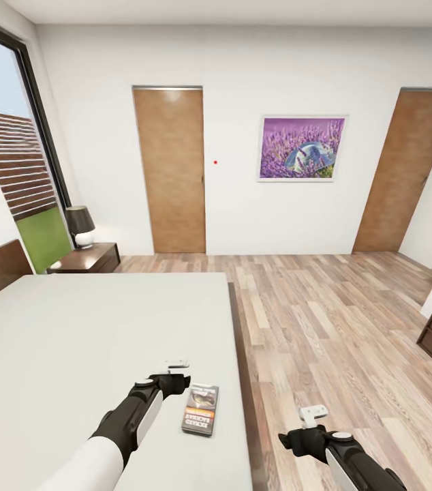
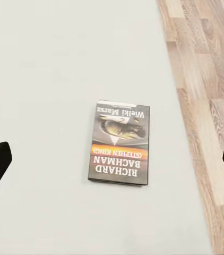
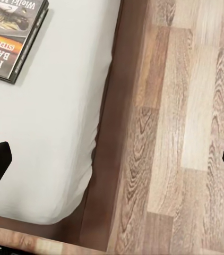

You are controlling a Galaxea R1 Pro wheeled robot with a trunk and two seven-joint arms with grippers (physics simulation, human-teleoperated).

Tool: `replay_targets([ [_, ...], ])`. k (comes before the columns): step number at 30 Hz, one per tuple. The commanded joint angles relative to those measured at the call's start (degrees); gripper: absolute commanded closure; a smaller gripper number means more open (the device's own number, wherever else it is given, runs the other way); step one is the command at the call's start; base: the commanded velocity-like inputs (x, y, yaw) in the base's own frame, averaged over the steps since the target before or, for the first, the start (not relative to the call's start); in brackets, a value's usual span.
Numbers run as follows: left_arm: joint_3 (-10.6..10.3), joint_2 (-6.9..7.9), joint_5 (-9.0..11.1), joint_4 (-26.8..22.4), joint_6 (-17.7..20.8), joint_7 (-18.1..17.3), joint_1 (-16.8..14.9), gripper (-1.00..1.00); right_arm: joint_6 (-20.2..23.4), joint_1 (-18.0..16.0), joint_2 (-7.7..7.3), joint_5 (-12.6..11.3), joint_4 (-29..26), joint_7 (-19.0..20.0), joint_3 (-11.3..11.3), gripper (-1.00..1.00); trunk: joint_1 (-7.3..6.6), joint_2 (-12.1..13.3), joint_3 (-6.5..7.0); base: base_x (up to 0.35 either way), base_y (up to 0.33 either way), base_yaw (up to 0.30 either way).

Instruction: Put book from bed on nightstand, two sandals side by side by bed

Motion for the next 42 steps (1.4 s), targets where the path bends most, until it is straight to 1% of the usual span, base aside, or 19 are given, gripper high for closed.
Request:
replay_targets([
  [1,-0.17,0.02,0.41,-0.1,0.32,0.18,-0.03,-1.0,0.28,-0.05,-0.06,-0.54,-0.09,-0.12,0.28,-1.0,0.04,-0.14,-0.14,-0.001,-0.107,0.0],
  [9,-0.17,0.01,0.41,-0.1,0.32,0.18,-0.06,-1.0,0.28,-0.05,0.18,-0.47,-0.09,-0.13,0.33,-1.0,0.04,-0.14,-0.14,0.0,-0.161,0.0],
  [22,-0.17,-0.07,0.41,-0.1,0.26,0.18,-0.01,-1.0,0.28,-0.05,0.21,-0.45,-0.09,-0.12,0.37,-1.0,0.04,-0.14,-0.14,0.0,-0.041,0.0],
  [30,-0.17,-0.08,0.26,-0.1,0.03,0.18,0.0,-1.0,0.28,-0.05,0.26,-0.45,-0.09,-0.12,0.37,-1.0,0.04,-0.14,-0.14,0.0,-0.146,0.0],
  [42,-0.17,-0.08,0.23,-0.1,-0.03,0.18,-0.01,-1.0,0.28,-0.05,0.27,-0.45,-0.09,-0.12,0.37,-1.0,0.04,-0.14,-0.14,0.0,-0.026,0.0],
])
